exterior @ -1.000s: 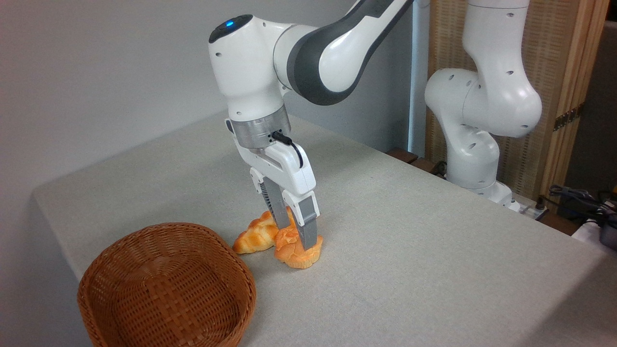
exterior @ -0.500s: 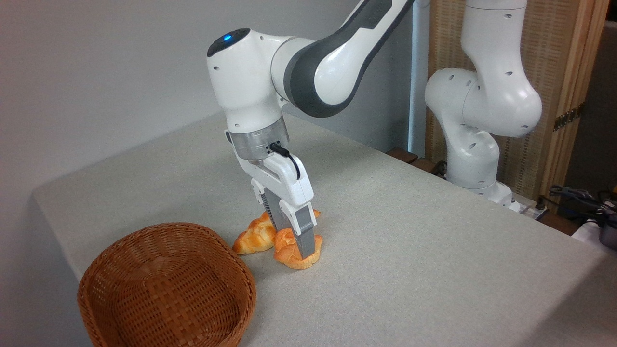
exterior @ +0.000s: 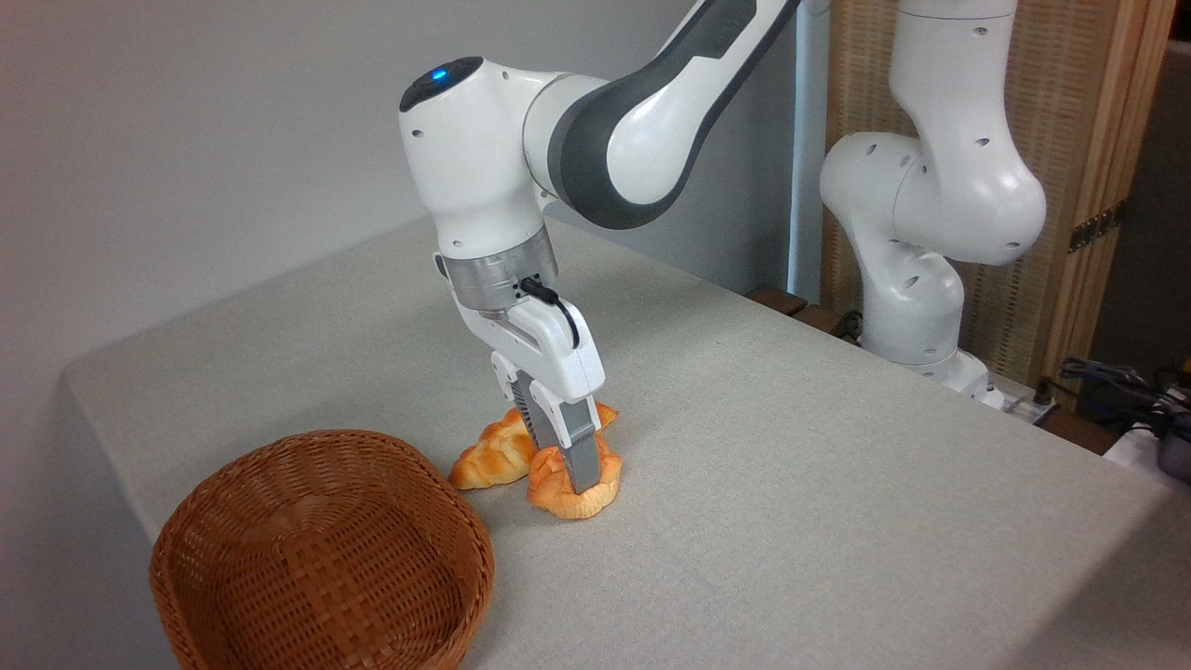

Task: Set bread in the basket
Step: 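Lift the bun and carry it over the woven basket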

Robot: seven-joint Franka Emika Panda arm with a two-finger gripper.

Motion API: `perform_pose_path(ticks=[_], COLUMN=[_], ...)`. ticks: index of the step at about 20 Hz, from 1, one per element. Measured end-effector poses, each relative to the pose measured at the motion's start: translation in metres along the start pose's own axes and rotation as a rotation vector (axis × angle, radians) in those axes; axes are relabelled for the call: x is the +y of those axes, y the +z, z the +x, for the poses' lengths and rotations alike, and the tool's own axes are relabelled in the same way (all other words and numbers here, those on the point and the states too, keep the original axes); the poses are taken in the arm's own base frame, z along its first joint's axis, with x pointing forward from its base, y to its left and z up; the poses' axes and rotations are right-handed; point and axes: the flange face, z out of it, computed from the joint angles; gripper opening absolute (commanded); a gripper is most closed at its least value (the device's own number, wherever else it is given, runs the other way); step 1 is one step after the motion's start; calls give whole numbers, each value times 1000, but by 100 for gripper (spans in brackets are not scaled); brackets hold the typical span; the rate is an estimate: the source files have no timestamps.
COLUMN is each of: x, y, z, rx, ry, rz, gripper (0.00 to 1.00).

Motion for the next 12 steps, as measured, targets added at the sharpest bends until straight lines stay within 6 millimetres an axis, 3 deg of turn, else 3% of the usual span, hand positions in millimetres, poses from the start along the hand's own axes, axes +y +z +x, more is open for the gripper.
perform_pose_path(ticks=[4, 6, 12], x=[-1, -5, -45], y=[-3, -16, -115], z=[1, 2, -10], rx=[4, 16, 59], ry=[0, -5, -76], rz=[4, 15, 56], gripper=[34, 36, 41])
